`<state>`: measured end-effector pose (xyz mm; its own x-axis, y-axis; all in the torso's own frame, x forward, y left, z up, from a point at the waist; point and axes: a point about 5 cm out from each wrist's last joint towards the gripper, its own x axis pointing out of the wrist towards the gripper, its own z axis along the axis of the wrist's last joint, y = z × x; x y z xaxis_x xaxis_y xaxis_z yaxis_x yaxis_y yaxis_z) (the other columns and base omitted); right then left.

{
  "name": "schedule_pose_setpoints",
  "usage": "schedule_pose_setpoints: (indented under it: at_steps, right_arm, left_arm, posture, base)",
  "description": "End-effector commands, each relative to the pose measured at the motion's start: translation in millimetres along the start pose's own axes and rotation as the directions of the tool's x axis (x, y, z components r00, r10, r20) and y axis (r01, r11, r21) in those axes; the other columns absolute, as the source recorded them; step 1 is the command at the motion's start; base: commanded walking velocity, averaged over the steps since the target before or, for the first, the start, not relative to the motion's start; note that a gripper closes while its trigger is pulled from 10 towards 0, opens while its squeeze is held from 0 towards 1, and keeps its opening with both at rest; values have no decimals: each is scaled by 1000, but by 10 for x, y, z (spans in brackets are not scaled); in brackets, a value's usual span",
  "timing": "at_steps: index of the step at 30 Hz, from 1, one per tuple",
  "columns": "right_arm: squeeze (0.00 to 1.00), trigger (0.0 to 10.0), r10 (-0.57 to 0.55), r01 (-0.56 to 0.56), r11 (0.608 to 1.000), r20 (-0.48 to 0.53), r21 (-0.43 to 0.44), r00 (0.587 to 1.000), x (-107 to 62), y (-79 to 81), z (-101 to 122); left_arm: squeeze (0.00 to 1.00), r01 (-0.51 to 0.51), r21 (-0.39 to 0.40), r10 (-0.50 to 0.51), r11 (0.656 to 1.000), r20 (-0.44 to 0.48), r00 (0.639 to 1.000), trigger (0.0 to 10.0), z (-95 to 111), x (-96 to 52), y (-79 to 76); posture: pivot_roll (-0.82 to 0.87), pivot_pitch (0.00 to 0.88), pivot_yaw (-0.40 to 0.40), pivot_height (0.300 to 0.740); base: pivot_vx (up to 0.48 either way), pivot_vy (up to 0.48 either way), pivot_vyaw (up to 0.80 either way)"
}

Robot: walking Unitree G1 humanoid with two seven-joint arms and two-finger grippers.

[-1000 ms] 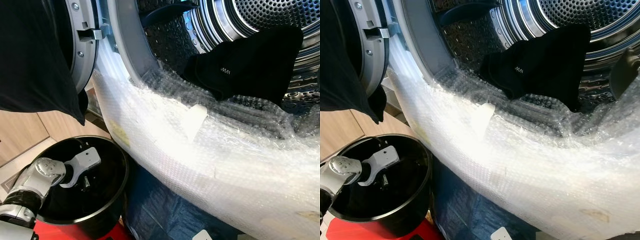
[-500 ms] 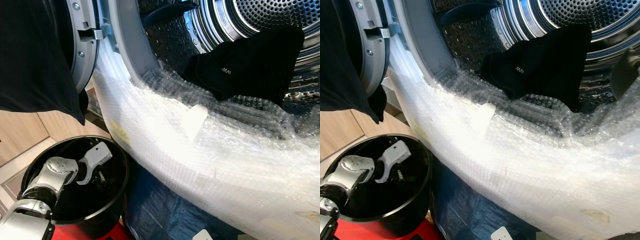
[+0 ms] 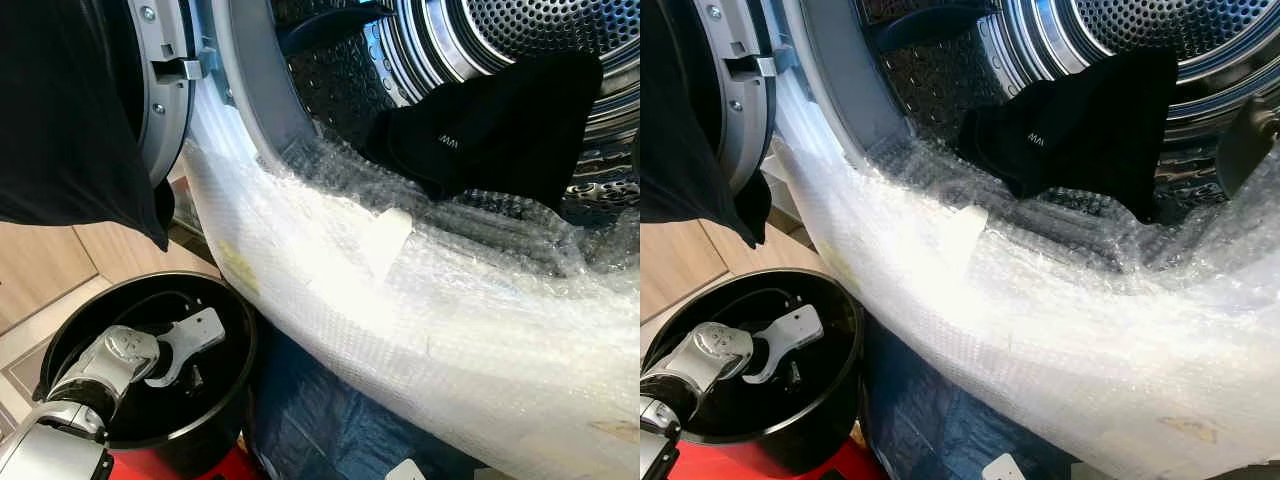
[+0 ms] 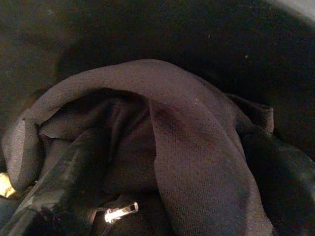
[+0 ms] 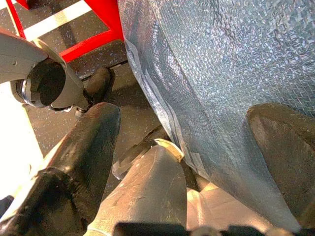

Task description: Clothes washing

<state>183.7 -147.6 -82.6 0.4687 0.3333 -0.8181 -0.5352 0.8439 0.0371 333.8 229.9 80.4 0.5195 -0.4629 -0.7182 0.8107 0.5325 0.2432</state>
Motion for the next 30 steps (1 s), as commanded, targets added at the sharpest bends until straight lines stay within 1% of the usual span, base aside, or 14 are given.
schedule_pose_setpoints:
  at_steps: [1, 2, 5, 12, 14, 16, 26, 30]
  right_arm:
    - [0, 10000, -14, 14, 1000, -8, 22, 1000, -17, -23, -47]
    - [0, 10000, -14, 14, 1000, -8, 23, 1000, -18, -22, -51]
    - [0, 10000, -15, 15, 1000, -8, 25, 1000, -17, -17, -54]
    - [0, 10000, -8, 8, 1000, -11, 19, 1000, -13, 5, -62]
    - [0, 10000, -7, 7, 1000, -11, 19, 1000, -12, 9, -62]
    - [0, 10000, -4, 4, 1000, -12, 17, 1000, -13, 12, -68]
    - [0, 10000, 3, -3, 1000, -16, 13, 1000, -8, 27, -66]
    - [0, 10000, -2, 2, 1000, -12, 17, 1000, -11, 8, -58]
  left_arm:
    - [0, -22, -3, 22, 1000, -23, 1000, 0, -31, 8, 1]
    - [0, -31, -6, 31, 1000, -12, 999, 0, -27, 11, 2]
    - [0, -39, -2, 39, 999, -25, 999, 0, -43, 9, 5]
    - [0, -15, -12, 14, 1000, -38, 999, 0, -96, 22, -40]
    - [0, -24, 2, 24, 1000, -36, 999, 0, -96, 24, -40]
    - [0, -29, -19, 29, 999, -11, 1000, 0, -88, 33, -49]
    - [0, 3, -13, -3, 1000, -11, 1000, 0, -97, 46, -84]
    - [0, -5, -20, 5, 1000, -16, 1000, 0, -114, 51, -90]
  posture:
    - [24, 24, -56, 740]
    - [24, 24, -56, 740]
    - [20, 16, -55, 740]
    - [28, 9, -57, 740]
    - [28, 9, -57, 740]
    - [32, 4, -59, 740]
    - [37, 4, -64, 740]
    - [31, 8, -65, 740]
  base:
    - [0, 0, 0]
    - [0, 0, 0]
    - [0, 0, 0]
    - [0, 0, 0]
    - [0, 0, 0]
    - [0, 0, 0]
    - [0, 0, 0]
    - [0, 0, 0]
